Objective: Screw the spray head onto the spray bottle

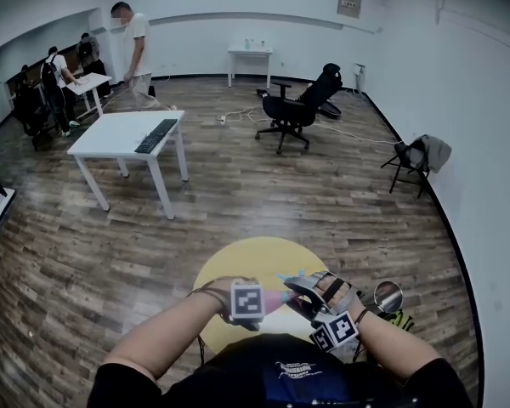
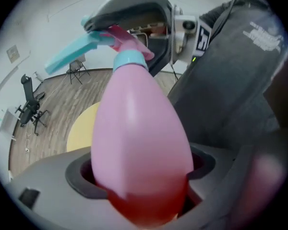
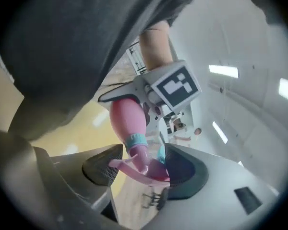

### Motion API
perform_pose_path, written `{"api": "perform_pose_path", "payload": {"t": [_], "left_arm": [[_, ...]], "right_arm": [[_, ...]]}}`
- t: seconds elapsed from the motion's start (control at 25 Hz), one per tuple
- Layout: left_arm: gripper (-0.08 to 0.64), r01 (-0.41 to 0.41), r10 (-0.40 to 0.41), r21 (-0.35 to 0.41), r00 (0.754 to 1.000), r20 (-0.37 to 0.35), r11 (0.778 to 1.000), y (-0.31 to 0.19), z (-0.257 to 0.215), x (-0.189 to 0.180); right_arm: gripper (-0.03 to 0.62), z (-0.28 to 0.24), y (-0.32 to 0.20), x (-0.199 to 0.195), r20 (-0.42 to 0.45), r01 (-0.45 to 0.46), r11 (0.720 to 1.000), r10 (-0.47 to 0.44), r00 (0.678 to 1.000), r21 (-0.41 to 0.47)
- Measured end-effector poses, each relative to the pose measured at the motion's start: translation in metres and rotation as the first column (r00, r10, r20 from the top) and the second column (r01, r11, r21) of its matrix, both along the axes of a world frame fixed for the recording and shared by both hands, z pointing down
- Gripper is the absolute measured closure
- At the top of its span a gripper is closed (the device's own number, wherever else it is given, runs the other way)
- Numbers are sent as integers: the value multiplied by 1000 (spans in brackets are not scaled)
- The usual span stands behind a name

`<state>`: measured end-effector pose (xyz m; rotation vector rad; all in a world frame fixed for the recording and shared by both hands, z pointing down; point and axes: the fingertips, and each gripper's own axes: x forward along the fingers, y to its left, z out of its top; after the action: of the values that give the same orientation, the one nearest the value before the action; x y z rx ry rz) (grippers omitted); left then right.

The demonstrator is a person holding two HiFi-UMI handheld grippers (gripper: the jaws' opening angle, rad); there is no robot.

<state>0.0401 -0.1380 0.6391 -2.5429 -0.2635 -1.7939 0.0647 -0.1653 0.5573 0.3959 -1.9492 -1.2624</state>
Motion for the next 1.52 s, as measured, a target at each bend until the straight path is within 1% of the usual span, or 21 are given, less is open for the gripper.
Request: {"api": "perform_pose_path", "payload": {"t": [0.08,0.2,0.28,0.36,0.4,0.44,0.48,0.56,0.68,0.76,0.84,0.92,0.96,1.04,1.12,1.2,1.28,1.32,1.36,1.4,1.52], "left_arm": [[77,-15,12,54,998,66,998,-3,12,-1],[77,-16,-2,142,992,127,990,-14,29,3],[78,-25,-21,229,981,193,973,-25,42,-1],[78,-84,-24,374,961,276,924,-41,54,-7],[78,-124,-21,452,953,302,883,-51,58,-10],[77,-155,-9,509,953,304,847,-57,60,-10],[77,-162,9,529,960,279,833,-60,59,-10],[75,-102,22,475,985,172,874,-56,48,-13],[75,-71,37,372,995,96,926,-52,28,-34],[75,-118,91,334,991,95,935,-46,20,-43],[74,-140,124,316,990,70,938,-37,11,-35],[75,-135,125,342,991,51,930,-37,7,-20],[75,-131,119,369,991,55,920,-40,8,-16],[78,-122,96,428,992,81,896,-48,15,-12],[83,-120,60,519,990,130,846,-62,21,-12],[107,-120,-3,657,983,183,744,-80,12,-12],[161,-109,-73,795,979,189,596,-96,-17,-14],[215,-90,-94,841,982,164,533,-102,-30,-13],[301,-64,-102,864,986,132,500,-106,-40,-12],[341,-40,-103,869,989,104,493,-108,-46,-11],[342,17,-88,861,996,32,509,-111,-61,-9]], "right_arm": [[299,7,5,-3,28,-57,965,66,997,-255],[299,23,-1,1,1,-173,834,203,979,-524],[293,44,-7,8,-52,-274,660,335,941,-700],[272,57,-8,9,-92,-300,419,449,889,-857],[270,52,-7,4,-58,-249,350,475,878,-903],[272,39,-6,-2,22,-166,344,482,876,-924],[273,21,-6,-7,124,-81,395,467,876,-915],[225,-9,-2,-5,276,15,602,343,898,-798],[222,-14,7,6,192,26,881,74,979,-472],[218,1,15,4,45,48,954,-37,998,-295],[225,10,20,-4,-24,82,977,-89,996,-198],[472,10,15,-5,12,49,973,-48,999,-226],[470,10,11,-3,45,10,954,4,999,-300],[448,14,7,2,86,-52,872,107,991,-486],[447,21,7,4,130,-68,729,212,969,-682],[460,26,-2,9,190,-31,464,421,887,-885],[460,26,-22,19,178,146,105,690,702,-984],[460,23,-31,25,151,280,-29,786,600,-959],[463,20,-37,29,130,395,-102,845,518,-913],[463,17,-39,33,128,453,-117,871,474,-884],[480,12,-33,38,185,413,-37,855,485,-910]]}}
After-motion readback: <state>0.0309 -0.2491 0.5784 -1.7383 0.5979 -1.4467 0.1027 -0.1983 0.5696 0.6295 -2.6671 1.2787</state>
